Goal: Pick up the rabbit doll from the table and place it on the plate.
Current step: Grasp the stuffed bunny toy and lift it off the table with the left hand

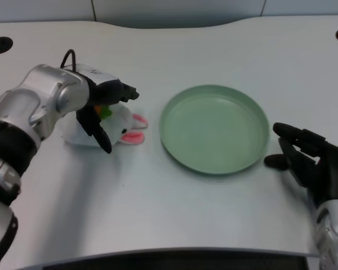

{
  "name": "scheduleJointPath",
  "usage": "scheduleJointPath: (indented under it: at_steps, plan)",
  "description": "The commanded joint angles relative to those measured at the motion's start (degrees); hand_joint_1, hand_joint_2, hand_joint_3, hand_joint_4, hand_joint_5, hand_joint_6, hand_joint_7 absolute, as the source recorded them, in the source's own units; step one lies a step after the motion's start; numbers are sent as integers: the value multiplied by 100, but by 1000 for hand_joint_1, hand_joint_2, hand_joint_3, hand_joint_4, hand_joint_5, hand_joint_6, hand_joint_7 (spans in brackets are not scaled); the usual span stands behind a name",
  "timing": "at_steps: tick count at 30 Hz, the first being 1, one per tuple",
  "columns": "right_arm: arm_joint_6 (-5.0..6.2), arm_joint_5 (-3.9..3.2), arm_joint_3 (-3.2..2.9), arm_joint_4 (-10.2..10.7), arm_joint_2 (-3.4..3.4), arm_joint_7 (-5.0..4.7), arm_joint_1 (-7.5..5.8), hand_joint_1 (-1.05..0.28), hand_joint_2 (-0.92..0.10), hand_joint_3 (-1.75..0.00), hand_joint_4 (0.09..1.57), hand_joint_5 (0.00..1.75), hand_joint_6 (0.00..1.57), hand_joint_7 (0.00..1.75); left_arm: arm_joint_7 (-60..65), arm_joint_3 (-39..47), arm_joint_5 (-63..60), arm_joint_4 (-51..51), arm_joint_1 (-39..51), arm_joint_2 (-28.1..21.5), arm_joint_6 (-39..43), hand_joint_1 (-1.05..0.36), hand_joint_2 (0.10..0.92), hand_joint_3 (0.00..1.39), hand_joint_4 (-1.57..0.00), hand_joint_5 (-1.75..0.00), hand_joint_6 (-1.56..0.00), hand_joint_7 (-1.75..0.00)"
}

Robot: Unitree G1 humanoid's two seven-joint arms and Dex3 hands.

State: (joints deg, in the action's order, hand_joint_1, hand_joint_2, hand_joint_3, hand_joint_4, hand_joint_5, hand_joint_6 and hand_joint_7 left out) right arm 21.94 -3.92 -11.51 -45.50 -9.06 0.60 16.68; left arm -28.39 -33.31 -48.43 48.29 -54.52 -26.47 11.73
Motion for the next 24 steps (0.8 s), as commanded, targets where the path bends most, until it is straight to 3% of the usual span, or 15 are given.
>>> scheduleJointPath:
  at_steps: [1, 10, 13, 18, 24]
  plan:
    - [-156, -22, 10, 150, 37, -33, -90, -390, -921, -178, 857, 857, 1016, 8, -12, -186, -101, 424, -230, 100, 25, -1048, 816, 1, 1, 1, -79, -15]
    - [-103, -41, 0, 174, 32, 21, -134, -405, -921, -175, 863, 860, 1021, 10, 328, -395, -170, 1057, -454, 249, 137, -1048, 810, 0, 1, 1, -74, -11]
    - [-104, -17, 0, 176, 24, -14, -140, -404, -921, -178, 870, 862, 1020, 9, 558, -513, -271, 1342, -535, 328, 120, -1048, 805, 0, 1, 1, -73, -11]
    - [-71, -69, -30, 133, 19, 45, -130, -408, -921, -170, 873, 856, 1026, 12, 1006, -849, -584, 1566, -627, 419, 73, -1048, 805, 1, 1, 1, -48, 0]
    - [-43, -75, -35, 68, 1, 72, -109, -413, -921, -169, 879, 852, 1023, 10, 1813, -1096, -821, 1756, -633, 474, 152, -1029, 796, 4, 1, 1, -62, -8]
